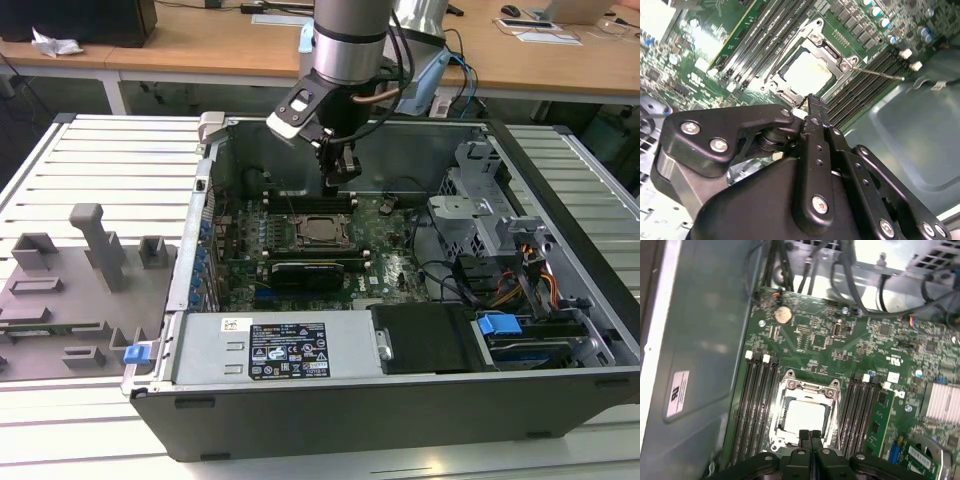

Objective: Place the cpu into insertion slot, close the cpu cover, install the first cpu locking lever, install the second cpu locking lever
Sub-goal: 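Install the first cpu locking lever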

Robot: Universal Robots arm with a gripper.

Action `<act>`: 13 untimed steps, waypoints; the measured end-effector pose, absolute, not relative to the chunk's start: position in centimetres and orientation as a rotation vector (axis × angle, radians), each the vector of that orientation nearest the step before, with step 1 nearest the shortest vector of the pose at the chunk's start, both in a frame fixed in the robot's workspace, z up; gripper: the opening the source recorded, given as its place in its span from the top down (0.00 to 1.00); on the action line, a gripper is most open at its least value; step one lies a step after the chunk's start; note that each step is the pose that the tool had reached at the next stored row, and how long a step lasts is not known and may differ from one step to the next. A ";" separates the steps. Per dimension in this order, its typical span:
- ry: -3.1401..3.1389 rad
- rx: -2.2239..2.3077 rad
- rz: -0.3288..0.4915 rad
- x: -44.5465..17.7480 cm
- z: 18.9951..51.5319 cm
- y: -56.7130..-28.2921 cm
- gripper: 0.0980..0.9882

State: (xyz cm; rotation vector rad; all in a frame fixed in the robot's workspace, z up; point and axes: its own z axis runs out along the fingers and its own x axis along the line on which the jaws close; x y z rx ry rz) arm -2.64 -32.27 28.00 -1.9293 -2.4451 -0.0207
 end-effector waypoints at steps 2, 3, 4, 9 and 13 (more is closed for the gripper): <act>-2.467 -1.901 -0.020 -2.6 28.0 -32.3 0.99; -2.474 -1.892 -0.020 -2.6 28.0 -32.3 0.99; -2.484 -1.878 -0.020 -2.6 28.0 -32.3 0.99; -2.540 -1.801 -0.019 -2.6 28.0 -32.3 0.99; -2.567 -1.762 -0.018 -2.6 28.0 -32.3 0.99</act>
